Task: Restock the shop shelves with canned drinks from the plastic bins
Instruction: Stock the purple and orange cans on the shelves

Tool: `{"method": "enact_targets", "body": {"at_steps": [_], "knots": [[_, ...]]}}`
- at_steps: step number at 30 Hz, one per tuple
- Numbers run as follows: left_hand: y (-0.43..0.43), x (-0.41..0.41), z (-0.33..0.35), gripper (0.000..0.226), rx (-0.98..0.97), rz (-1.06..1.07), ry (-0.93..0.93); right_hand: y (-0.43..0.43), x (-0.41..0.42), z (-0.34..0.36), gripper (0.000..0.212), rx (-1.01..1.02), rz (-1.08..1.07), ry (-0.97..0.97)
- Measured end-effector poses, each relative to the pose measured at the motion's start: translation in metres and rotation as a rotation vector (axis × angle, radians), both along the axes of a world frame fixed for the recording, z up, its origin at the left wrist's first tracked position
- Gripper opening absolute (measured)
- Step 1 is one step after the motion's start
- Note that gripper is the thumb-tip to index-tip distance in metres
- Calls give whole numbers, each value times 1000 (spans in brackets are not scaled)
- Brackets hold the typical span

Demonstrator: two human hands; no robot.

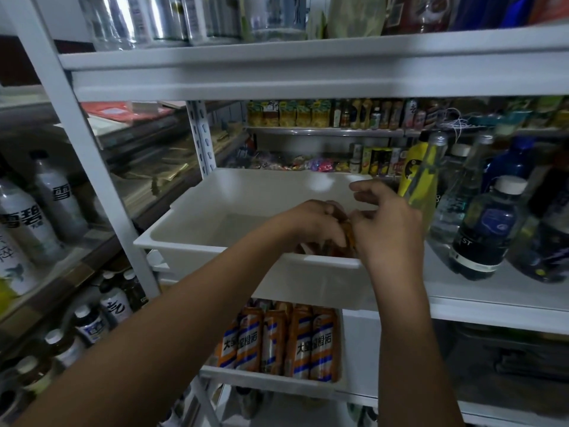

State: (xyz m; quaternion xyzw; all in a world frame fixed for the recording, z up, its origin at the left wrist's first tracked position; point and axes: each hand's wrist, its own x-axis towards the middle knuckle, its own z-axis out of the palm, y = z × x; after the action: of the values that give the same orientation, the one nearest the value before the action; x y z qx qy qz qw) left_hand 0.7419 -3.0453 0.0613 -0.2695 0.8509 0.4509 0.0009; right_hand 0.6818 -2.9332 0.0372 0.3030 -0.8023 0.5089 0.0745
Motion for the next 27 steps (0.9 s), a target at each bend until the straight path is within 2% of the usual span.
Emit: {"method": "enact_targets", "body": {"at_steps": [4, 10, 15, 19, 27], "knots": [[-7, 6, -2, 56, 97, 56, 132, 1, 1, 0, 40, -32, 20, -24], [-20, 8, -6, 66, 260, 269, 493, 3, 2, 0, 39, -78, 20, -52], [-21, 7, -1, 70, 353, 369, 695, 2, -1, -1, 40, -103, 38, -81], [-22, 9, 0, 69, 443, 342, 765, 1, -6, -2, 35, -138, 61, -100], [-22, 10, 0, 75, 480, 232, 812, 0, -6, 1, 35, -206, 233, -219]]}}
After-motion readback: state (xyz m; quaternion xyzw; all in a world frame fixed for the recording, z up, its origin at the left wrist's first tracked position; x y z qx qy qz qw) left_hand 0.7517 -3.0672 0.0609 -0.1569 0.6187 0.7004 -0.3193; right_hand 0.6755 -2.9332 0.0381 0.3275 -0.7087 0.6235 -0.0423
